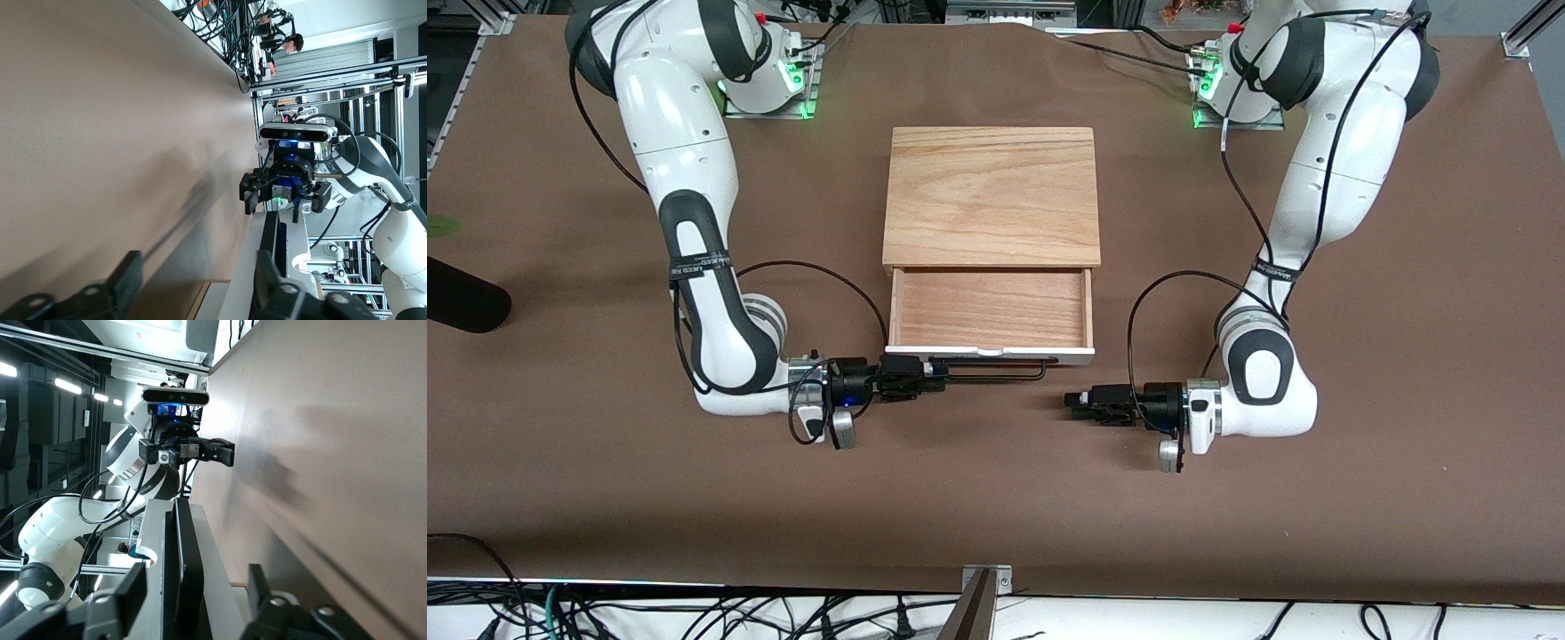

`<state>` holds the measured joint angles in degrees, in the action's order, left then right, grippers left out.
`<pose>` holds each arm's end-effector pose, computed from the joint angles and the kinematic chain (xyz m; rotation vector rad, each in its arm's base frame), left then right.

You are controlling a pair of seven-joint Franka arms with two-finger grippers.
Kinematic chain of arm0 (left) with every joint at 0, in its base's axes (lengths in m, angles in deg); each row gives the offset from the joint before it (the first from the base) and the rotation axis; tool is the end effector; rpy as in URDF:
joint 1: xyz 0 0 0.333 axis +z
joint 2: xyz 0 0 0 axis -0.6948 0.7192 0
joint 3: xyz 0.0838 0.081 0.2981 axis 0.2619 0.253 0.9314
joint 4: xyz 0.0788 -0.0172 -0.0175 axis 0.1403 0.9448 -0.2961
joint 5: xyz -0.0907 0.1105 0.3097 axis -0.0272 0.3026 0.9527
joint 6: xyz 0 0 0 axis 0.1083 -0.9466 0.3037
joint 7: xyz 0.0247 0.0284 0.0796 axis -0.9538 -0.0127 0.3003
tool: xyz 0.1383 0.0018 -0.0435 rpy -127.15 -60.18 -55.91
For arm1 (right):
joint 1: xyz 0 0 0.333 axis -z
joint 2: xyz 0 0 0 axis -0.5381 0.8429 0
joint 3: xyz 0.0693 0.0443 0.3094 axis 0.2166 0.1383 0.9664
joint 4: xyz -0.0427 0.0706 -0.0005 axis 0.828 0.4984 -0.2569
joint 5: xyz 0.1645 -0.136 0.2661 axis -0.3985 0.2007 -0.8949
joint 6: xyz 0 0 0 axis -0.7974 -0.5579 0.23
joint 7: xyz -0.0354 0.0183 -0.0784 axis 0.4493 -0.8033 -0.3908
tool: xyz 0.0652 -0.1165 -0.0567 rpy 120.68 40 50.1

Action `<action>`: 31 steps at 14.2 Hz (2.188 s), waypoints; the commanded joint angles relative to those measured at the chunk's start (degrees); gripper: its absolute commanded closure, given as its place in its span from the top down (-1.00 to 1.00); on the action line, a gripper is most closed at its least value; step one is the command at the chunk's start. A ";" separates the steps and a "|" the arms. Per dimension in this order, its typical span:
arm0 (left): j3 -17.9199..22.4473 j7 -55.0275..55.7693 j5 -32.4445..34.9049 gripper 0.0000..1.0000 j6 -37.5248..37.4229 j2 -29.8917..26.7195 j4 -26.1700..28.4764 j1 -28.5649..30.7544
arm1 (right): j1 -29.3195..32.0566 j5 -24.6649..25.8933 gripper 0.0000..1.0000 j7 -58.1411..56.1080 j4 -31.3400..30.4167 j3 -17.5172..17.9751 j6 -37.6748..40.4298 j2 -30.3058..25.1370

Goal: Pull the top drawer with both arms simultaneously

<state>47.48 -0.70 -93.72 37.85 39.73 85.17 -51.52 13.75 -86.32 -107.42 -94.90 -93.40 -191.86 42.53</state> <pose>0.6830 -0.2543 0.1849 1.8177 -0.1409 0.0683 0.6523 0.3081 0.2062 -1.7575 -0.2325 -0.0345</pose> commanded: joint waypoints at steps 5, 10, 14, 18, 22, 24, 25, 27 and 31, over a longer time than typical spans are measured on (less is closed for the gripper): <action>-0.37 1.98 1.47 1.00 0.06 -0.96 -2.25 -0.06 | -0.01 12.20 1.00 8.80 0.18 -2.78 0.98 -5.11; -0.28 21.36 19.79 1.00 -3.52 -10.08 -0.84 1.17 | 0.17 33.01 1.00 15.34 0.18 -5.41 1.94 -11.62; 0.16 26.51 44.64 1.00 -9.08 -19.57 -0.67 2.58 | -0.01 52.69 1.00 16.75 0.00 -10.07 7.20 -18.21; 0.16 26.07 64.72 1.00 -11.35 -26.26 -0.67 3.54 | -0.10 66.70 1.00 17.54 -0.26 -16.12 15.20 -24.89; 1.38 26.07 72.30 1.00 -13.48 -29.52 -0.67 5.22 | -1.77 81.80 1.00 29.45 -1.74 -16.77 21.37 -34.54; 3.66 26.15 73.37 1.00 -13.39 -31.63 -0.93 5.74 | 1.46 85.86 1.00 35.80 -8.75 -11.17 20.67 -42.36; 4.37 26.15 73.45 1.00 -13.39 -33.12 -0.93 6.01 | 5.49 89.27 1.00 37.65 -12.35 -6.26 19.97 -45.70; 4.64 26.24 73.72 1.00 -14.18 -36.98 0.12 8.02 | 14.98 90.28 1.00 39.51 -20.00 3.33 17.34 -51.24; 4.99 28.16 81.08 1.00 -23.11 -40.77 0.12 8.91 | 20.64 90.62 1.00 40.04 -29.01 6.97 8.63 -59.10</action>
<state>52.75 25.54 -17.16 18.29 2.23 82.79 -42.46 32.54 3.28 -68.91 -118.27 -88.34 -179.30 -11.59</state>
